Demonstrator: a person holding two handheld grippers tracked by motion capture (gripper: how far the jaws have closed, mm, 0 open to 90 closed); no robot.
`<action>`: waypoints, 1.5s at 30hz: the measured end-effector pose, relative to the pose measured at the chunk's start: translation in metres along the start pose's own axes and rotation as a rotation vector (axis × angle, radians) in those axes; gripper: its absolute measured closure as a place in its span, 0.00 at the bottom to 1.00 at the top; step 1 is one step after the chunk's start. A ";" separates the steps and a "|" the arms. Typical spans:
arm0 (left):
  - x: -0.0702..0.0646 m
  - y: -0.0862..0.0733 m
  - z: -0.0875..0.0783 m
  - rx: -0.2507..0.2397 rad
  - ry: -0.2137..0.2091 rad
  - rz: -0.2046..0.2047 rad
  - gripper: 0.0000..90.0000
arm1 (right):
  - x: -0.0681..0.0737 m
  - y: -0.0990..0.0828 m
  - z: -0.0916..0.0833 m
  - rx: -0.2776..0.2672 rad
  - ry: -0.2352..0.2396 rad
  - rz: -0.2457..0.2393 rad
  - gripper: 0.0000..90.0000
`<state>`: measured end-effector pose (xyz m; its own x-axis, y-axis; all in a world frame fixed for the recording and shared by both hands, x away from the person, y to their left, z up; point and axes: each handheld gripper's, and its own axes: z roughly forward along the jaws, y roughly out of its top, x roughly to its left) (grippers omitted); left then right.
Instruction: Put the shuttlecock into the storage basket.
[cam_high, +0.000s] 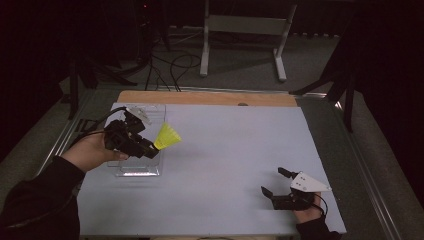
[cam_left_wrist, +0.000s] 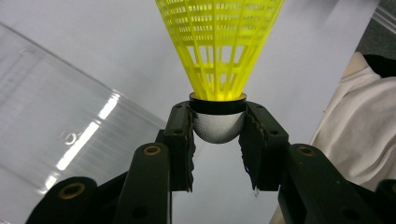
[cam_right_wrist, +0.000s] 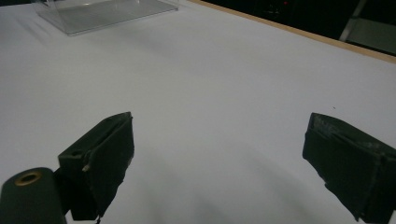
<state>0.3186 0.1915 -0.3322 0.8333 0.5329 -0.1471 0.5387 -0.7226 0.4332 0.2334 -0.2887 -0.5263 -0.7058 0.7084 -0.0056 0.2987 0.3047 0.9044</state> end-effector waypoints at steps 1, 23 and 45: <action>0.001 -0.001 -0.002 -0.005 0.008 -0.001 0.74 | 0.000 0.000 0.000 0.000 0.001 0.001 0.10; 0.035 -0.042 -0.038 -0.088 0.146 -0.166 0.74 | 0.001 0.000 0.000 0.002 0.001 0.000 0.10; 0.060 -0.082 -0.030 -0.109 0.236 -0.346 0.74 | 0.001 0.000 0.001 0.006 0.004 0.001 0.10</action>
<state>0.3209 0.2961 -0.3501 0.5477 0.8309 -0.0986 0.7547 -0.4397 0.4869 0.2333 -0.2874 -0.5263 -0.7079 0.7063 -0.0032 0.3032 0.3080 0.9018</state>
